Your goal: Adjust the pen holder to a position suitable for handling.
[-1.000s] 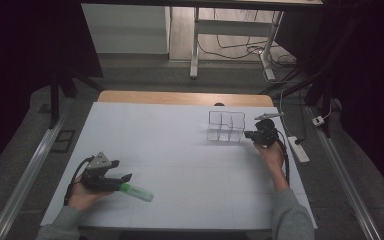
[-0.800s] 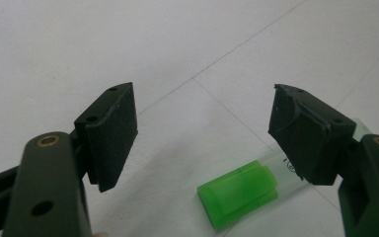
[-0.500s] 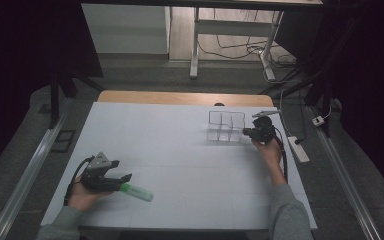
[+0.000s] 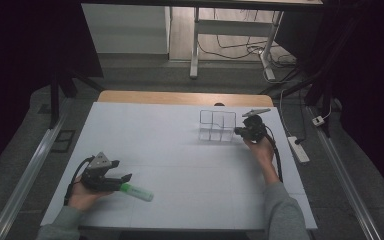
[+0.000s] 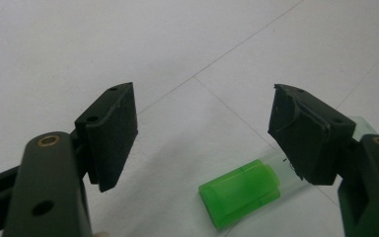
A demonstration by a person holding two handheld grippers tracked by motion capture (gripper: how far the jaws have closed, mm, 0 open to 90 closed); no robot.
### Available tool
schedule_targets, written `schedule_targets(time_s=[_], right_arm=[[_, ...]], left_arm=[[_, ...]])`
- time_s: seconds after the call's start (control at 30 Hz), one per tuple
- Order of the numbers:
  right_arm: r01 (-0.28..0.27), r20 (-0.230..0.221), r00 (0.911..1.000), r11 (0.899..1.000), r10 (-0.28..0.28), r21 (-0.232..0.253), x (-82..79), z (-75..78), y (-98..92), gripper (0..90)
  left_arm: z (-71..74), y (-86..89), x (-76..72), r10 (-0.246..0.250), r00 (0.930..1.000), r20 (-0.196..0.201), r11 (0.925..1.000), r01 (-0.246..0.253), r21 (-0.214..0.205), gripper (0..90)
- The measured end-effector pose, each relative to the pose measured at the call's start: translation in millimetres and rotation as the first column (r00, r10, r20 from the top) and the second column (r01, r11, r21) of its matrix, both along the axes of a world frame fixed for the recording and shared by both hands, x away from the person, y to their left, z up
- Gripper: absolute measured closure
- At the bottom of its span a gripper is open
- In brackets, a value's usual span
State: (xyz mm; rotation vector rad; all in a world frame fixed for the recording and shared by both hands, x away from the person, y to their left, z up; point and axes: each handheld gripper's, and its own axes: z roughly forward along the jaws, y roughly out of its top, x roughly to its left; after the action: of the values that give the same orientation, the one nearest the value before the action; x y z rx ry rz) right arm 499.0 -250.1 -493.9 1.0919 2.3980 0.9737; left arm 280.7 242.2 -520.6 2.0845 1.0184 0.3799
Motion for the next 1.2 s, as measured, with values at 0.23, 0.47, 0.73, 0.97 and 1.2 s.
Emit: schedule_targets(time_s=[0.23, 0.47, 0.73, 0.97, 1.2], right_arm=[[-0.008, 0.000, 1.0000, 1.000, 0.008, -0.005, 3.4, -2.2, 12.9, 89.0], [-0.045, -0.004, 0.9990, 0.999, 0.045, -0.006, 4.6, -3.3, 33.6, 89.0], [-0.074, -0.001, 0.9972, 0.997, 0.074, 0.004, 4.8, -3.2, 53.3, 89.0], [-0.100, 0.004, 0.9949, 0.995, 0.100, 0.000, 5.2, -4.9, 71.1, 89.0], [-0.120, 0.008, 0.9927, 0.993, 0.120, -0.003, 5.1, -6.2, 81.2, 89.0]], left_arm=[[0.1, -0.4, -0.2, 0.002, 1.0000, 0.000, 1.0000, -0.002, 0.000, 26.7], [0.1, -0.6, -0.2, 0.003, 1.0000, -0.001, 1.0000, -0.003, 0.000, 26.7], [0.1, -0.9, -0.3, 0.003, 1.0000, -0.001, 1.0000, -0.003, 0.001, 26.7], [-0.2, -0.9, 0.1, 0.005, 1.0000, -0.003, 1.0000, -0.005, 0.004, 26.7], [-0.5, -2.0, -0.3, -0.001, 1.0000, -0.004, 0.9999, 0.002, 0.011, 26.7]])
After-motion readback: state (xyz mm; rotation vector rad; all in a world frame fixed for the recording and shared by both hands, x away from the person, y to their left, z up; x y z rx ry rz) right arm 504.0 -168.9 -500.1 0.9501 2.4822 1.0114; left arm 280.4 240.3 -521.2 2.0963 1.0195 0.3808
